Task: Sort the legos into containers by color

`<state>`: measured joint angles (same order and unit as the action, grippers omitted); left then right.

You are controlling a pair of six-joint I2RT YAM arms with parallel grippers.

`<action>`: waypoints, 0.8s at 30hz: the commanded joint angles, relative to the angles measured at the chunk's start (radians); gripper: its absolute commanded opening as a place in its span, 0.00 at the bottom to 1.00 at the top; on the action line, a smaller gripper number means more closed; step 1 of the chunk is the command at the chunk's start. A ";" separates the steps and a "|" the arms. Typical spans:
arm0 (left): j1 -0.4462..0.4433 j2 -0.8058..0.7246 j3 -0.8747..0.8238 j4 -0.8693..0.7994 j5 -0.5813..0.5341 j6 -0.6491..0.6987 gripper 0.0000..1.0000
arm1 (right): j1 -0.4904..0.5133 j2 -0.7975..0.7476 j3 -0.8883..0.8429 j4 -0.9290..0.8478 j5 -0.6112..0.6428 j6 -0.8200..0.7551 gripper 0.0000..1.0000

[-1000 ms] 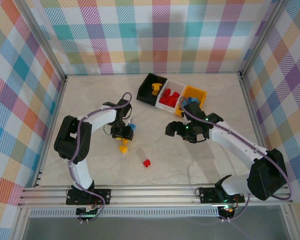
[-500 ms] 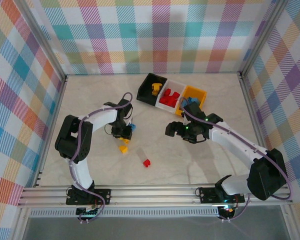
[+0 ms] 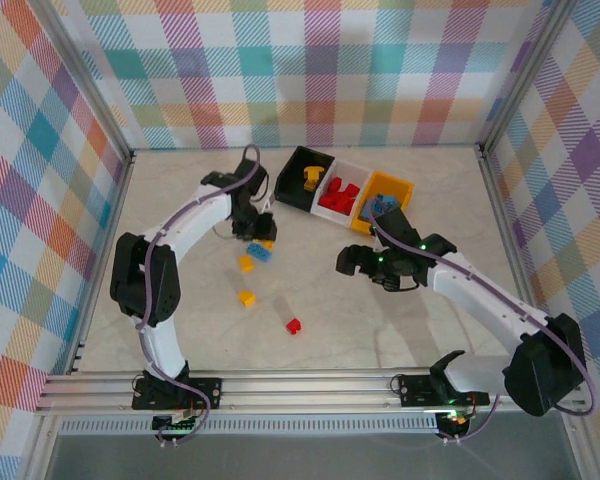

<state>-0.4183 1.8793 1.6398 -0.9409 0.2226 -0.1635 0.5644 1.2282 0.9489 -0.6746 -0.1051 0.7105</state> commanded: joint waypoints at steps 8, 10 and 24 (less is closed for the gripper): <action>0.042 0.449 0.670 -0.079 0.045 -0.137 0.24 | -0.006 -0.126 -0.066 -0.054 0.039 0.057 0.91; 0.047 0.510 0.762 -0.062 0.043 -0.165 0.24 | -0.006 -0.147 -0.066 -0.078 0.043 0.067 0.92; 0.043 0.706 1.005 0.104 0.075 -0.280 0.57 | -0.005 -0.212 -0.094 -0.120 0.063 0.112 0.91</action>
<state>-0.3744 2.5778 2.6099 -0.8829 0.2687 -0.4084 0.5632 1.0237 0.8700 -0.7803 -0.0441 0.8047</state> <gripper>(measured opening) 0.563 0.912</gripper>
